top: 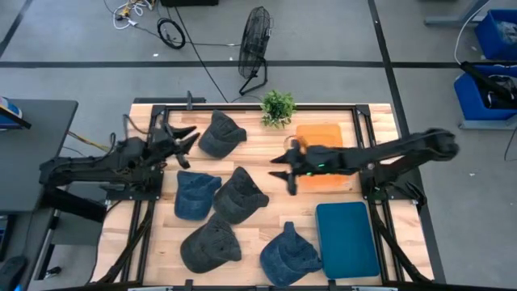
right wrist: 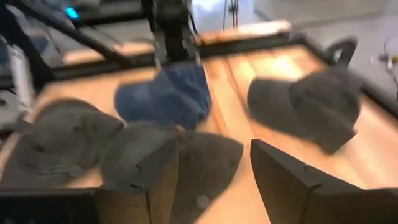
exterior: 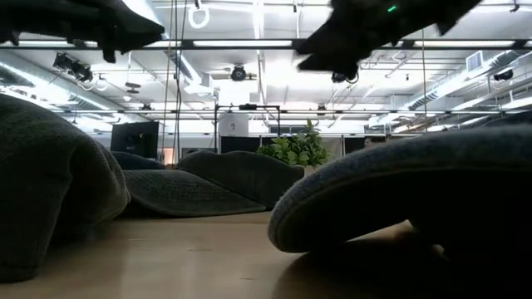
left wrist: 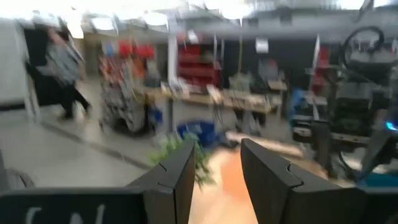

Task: Pick & Place hat
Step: Put the middle black cap into the orange bin

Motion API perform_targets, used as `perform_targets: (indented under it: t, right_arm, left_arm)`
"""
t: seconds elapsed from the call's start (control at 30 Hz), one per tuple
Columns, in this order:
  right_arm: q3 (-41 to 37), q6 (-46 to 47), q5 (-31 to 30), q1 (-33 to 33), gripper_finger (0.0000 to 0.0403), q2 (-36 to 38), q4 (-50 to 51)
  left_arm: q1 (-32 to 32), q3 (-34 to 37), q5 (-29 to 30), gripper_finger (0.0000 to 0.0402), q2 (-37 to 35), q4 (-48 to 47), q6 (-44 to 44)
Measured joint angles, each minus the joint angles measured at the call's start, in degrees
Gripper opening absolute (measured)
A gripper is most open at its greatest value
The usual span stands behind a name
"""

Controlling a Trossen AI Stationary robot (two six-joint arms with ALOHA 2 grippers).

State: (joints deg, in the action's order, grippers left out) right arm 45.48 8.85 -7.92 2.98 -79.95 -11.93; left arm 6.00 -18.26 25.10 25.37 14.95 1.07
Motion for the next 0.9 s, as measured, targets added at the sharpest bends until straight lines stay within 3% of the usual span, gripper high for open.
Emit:
perform_targets:
  t: [0.1, 0.27, 0.37, 0.6, 0.9]
  right_arm:
    - [5.2, 0.8, 1.7, -0.1, 0.0206, -7.1, 1.4]
    - [12.0, 1.6, 9.6, 0.3, 0.0206, -15.7, 5.1]
    - [14.3, 2.7, 10.6, 0.9, 0.0206, -19.1, 4.7]
    - [15.0, 2.7, 15.4, 1.6, 0.0206, -26.1, 3.6]
    - [15.0, 2.7, 15.0, 1.9, 0.0206, -33.5, -0.6]
  left_arm:
    - [0.0, -4.9, -1.7, 0.0133, 4.6, -8.7, 3.9]
    - [0.0, -12.7, -3.6, 0.0133, 10.6, -24.7, 8.1]
    - [0.0, -15.3, -3.6, 0.0133, 12.8, -30.7, 9.9]
    - [0.0, -15.8, -3.6, 0.0133, 14.1, -33.9, 10.8]
    - [0.0, -15.8, -3.6, 0.0133, 14.0, -34.1, 10.7]
